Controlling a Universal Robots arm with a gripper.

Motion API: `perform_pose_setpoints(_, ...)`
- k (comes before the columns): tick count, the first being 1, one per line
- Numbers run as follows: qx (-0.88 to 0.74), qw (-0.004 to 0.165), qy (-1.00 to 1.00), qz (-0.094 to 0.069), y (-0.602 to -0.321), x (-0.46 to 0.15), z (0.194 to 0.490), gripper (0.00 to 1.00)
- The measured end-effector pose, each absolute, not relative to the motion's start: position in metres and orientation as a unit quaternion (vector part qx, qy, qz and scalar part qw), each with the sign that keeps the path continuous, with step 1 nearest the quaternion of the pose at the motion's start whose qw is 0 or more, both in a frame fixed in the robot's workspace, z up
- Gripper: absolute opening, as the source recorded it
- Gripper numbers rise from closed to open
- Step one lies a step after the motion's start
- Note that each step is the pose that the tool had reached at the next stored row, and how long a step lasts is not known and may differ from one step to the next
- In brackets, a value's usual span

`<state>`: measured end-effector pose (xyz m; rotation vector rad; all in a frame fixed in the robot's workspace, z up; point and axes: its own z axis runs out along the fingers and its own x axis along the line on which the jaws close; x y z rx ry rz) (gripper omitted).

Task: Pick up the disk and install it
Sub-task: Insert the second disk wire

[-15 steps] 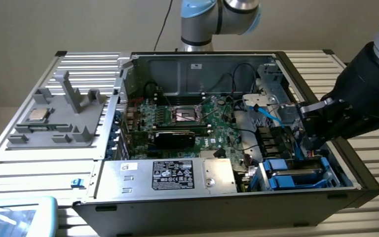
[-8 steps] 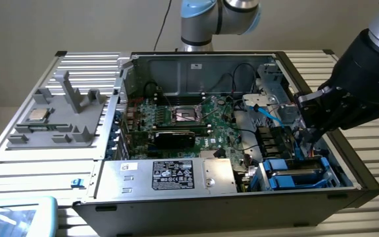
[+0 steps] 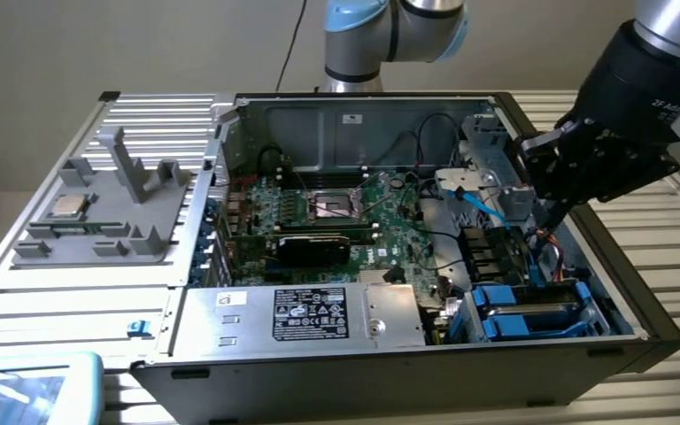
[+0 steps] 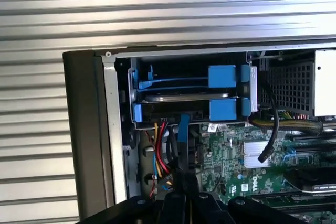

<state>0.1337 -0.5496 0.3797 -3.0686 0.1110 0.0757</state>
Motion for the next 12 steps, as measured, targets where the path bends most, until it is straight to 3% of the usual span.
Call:
perform_pose_setpoints(5, -0.999, 0.024, 0.036, 0.024, -0.537, 0.134, 0.39, 0.11)
perform_pose_setpoints(12, -0.999, 0.024, 0.036, 0.024, -0.536, 0.134, 0.39, 0.11)
